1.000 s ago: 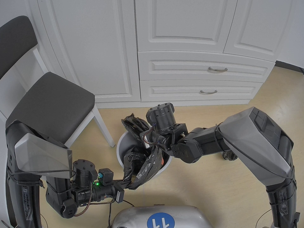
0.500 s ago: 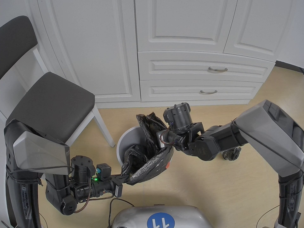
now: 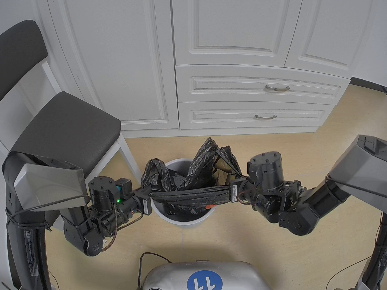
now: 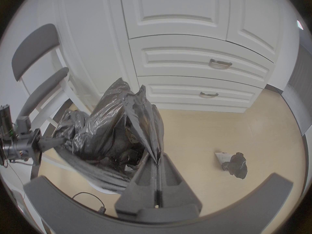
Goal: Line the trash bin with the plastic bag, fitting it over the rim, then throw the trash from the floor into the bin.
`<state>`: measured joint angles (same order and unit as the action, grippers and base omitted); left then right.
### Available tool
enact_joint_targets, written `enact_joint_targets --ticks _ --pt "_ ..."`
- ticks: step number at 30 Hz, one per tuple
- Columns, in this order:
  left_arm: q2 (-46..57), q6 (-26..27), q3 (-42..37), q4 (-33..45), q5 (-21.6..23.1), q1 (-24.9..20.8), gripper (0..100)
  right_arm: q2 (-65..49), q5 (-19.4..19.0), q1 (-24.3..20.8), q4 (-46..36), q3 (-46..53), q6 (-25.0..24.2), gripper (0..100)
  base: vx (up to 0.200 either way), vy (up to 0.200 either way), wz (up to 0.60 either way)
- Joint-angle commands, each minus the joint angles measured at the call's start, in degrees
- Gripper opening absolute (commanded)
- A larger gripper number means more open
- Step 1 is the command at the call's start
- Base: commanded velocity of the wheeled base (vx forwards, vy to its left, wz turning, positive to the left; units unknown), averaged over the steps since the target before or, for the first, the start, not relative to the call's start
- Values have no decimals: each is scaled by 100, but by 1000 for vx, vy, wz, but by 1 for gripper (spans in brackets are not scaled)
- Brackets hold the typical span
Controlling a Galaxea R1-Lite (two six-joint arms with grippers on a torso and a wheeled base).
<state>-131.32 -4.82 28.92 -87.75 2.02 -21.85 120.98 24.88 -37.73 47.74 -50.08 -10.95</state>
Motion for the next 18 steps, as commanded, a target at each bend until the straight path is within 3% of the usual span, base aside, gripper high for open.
enact_joint_targets --ticks 1,11,18 --pt "-166 -204 527 -5 -352 31 0 13 78 -77 482 719 -30 0 0 0 0" --pt "-166 -186 466 -5 -361 40 0 954 70 -173 1449 1062 -74 0 0 0 0" --pt "-113 191 35 21 -299 75 0 1086 70 -182 1387 1123 -57 0 0 0 0"
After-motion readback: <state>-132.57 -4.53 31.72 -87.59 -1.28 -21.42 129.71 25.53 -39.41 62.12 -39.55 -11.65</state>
